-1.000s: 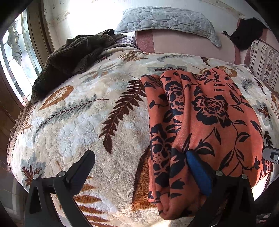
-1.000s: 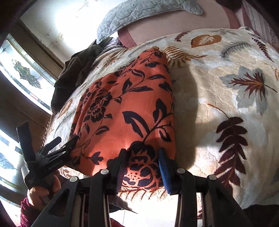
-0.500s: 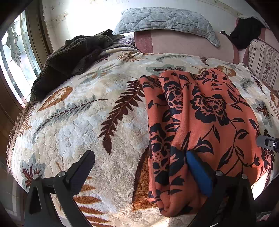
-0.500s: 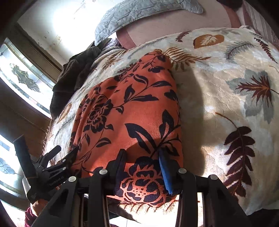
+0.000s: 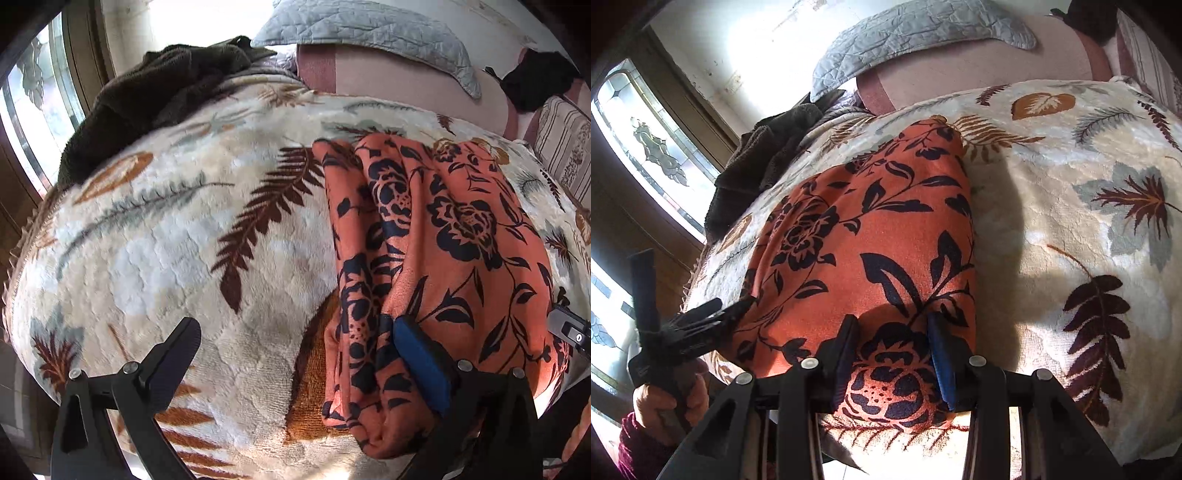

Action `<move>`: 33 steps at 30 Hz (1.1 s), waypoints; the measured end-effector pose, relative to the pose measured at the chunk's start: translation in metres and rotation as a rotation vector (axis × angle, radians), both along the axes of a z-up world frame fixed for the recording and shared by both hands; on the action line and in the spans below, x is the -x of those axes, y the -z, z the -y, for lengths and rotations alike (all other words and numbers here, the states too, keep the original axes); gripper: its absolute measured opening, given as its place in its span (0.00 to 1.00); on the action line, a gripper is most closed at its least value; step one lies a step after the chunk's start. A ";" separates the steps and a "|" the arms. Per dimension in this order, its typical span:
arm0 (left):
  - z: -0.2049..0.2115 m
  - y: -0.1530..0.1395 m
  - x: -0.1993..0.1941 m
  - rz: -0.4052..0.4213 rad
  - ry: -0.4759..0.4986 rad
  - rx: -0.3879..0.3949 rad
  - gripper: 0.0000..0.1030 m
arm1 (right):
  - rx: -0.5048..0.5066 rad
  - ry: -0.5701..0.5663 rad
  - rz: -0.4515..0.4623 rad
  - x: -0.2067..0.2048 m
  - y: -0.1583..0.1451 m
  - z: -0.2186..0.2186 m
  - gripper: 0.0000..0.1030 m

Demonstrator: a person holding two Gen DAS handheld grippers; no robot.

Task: Fold small clothes

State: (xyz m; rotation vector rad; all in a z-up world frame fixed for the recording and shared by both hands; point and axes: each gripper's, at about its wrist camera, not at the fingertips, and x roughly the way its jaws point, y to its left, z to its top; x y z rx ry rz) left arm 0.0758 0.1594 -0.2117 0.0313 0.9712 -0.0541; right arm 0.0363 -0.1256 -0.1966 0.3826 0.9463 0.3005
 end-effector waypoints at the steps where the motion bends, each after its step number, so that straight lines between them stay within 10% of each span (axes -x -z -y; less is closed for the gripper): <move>1: -0.003 -0.001 -0.001 -0.005 -0.007 0.028 1.00 | 0.013 -0.006 0.015 0.001 0.000 -0.001 0.42; 14: 0.016 -0.020 0.026 0.089 0.013 -0.119 1.00 | -0.054 0.005 -0.048 0.020 -0.015 0.030 0.55; 33: 0.021 -0.028 0.050 0.140 -0.047 -0.115 1.00 | -0.060 -0.001 0.088 0.041 -0.028 0.036 0.54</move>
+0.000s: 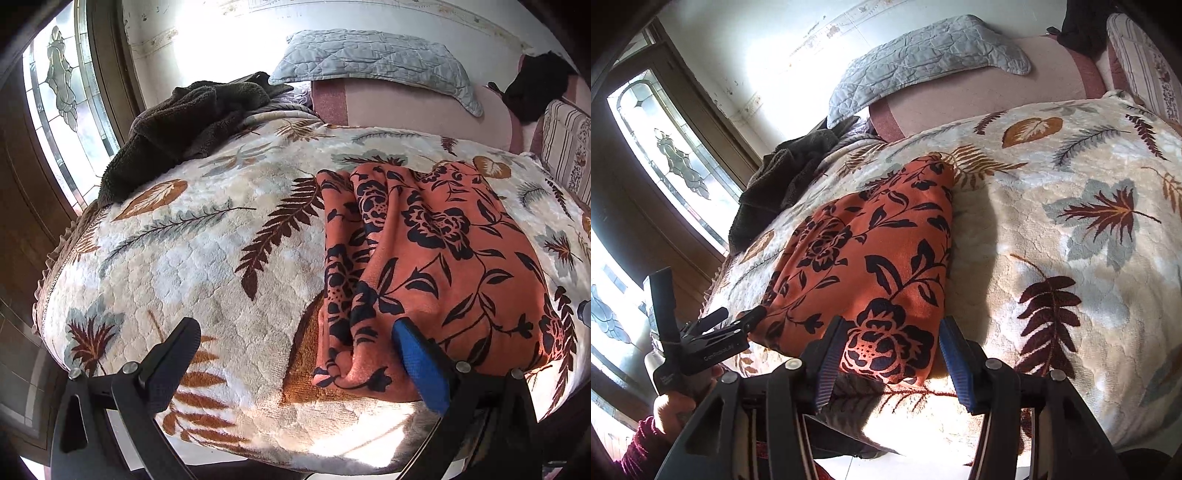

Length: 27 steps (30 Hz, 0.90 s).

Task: Fold small clothes

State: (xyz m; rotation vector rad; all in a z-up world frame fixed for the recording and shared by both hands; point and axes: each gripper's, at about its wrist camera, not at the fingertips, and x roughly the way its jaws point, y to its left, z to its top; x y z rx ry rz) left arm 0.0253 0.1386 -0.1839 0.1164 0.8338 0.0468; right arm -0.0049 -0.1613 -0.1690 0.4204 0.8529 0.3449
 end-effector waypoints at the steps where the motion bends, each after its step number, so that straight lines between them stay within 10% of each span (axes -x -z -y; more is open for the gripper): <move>1: 0.000 0.001 -0.001 -0.003 0.000 0.001 1.00 | -0.001 -0.004 0.003 -0.001 0.001 -0.002 0.54; 17: 0.005 0.012 -0.006 -0.020 0.007 -0.036 1.00 | 0.060 -0.051 -0.115 -0.019 0.039 -0.025 0.55; 27: 0.010 -0.013 0.013 0.035 0.009 -0.042 1.00 | 0.004 0.015 0.074 0.000 0.000 -0.003 0.55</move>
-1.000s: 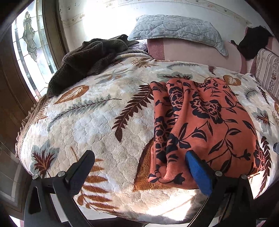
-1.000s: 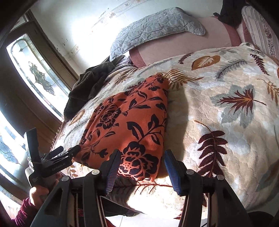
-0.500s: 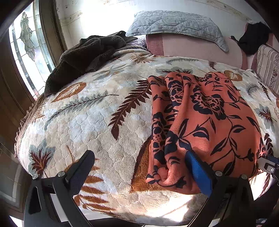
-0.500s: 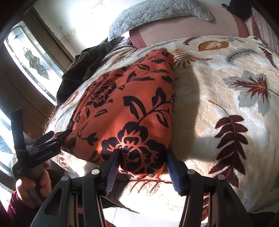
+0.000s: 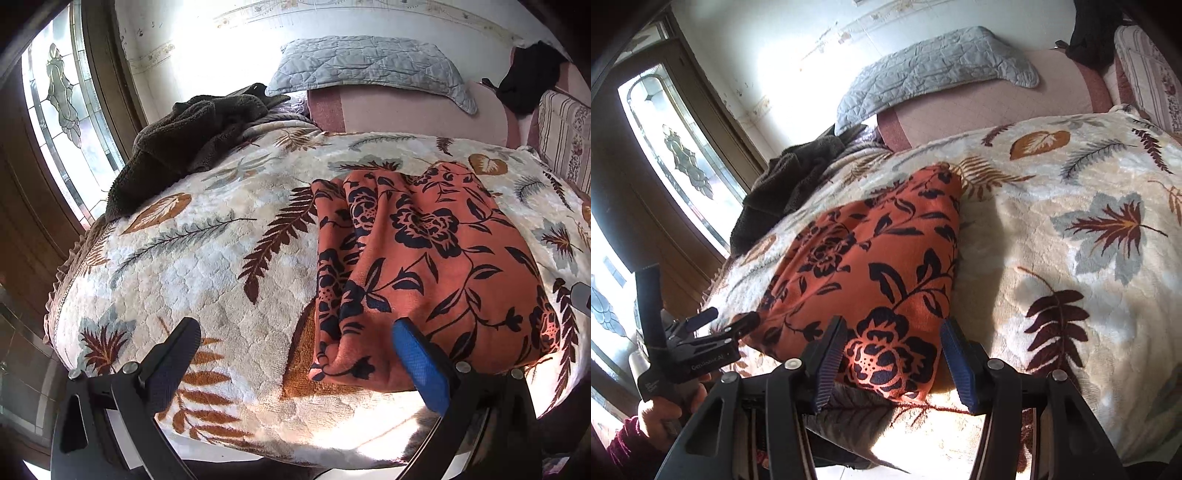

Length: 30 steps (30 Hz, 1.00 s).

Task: Fold small clothes

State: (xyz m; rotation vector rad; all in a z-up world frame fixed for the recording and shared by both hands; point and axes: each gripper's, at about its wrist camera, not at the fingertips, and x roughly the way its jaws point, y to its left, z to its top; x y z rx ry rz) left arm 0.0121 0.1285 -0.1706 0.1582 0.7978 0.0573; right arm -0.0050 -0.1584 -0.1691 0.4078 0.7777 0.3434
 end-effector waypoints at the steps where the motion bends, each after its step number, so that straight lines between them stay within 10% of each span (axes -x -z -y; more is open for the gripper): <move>1: 0.001 -0.004 0.002 0.004 -0.001 0.009 1.00 | -0.015 0.009 0.014 0.001 -0.003 0.003 0.55; 30: 0.024 -0.028 0.002 0.013 0.013 0.040 1.00 | -0.117 0.030 0.049 0.004 -0.014 0.024 0.55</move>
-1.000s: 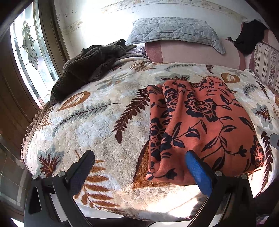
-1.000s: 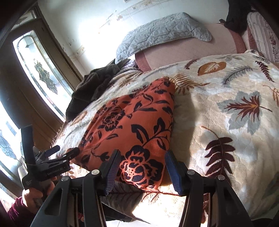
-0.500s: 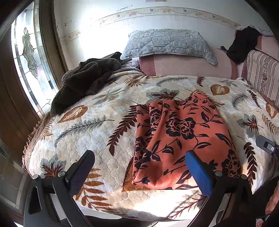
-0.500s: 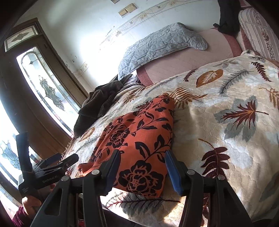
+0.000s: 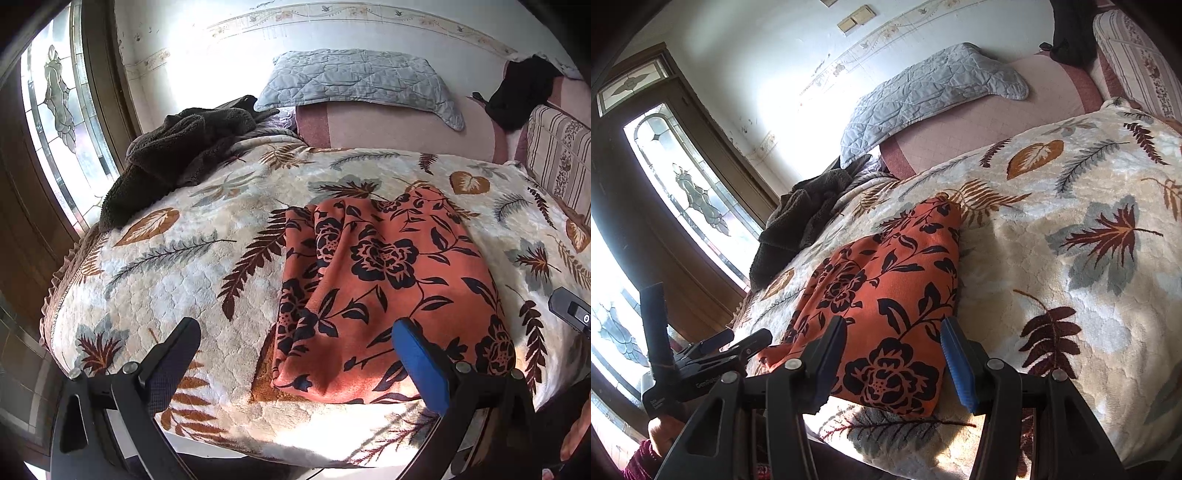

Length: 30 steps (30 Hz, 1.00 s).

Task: Fold small clothes

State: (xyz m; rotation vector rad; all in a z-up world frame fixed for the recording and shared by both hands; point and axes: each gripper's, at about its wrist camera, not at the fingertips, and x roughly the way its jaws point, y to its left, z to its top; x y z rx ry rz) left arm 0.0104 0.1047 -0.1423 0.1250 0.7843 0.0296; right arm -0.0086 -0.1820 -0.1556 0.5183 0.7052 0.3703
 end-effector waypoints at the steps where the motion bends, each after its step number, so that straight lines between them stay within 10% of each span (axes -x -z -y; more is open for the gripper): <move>1: -0.002 0.001 -0.001 -0.003 -0.004 0.003 1.00 | 0.001 0.000 -0.003 -0.001 0.001 0.000 0.55; 30: -0.022 0.030 -0.033 -0.066 -0.034 0.079 1.00 | 0.030 -0.007 -0.096 -0.017 0.023 -0.009 0.55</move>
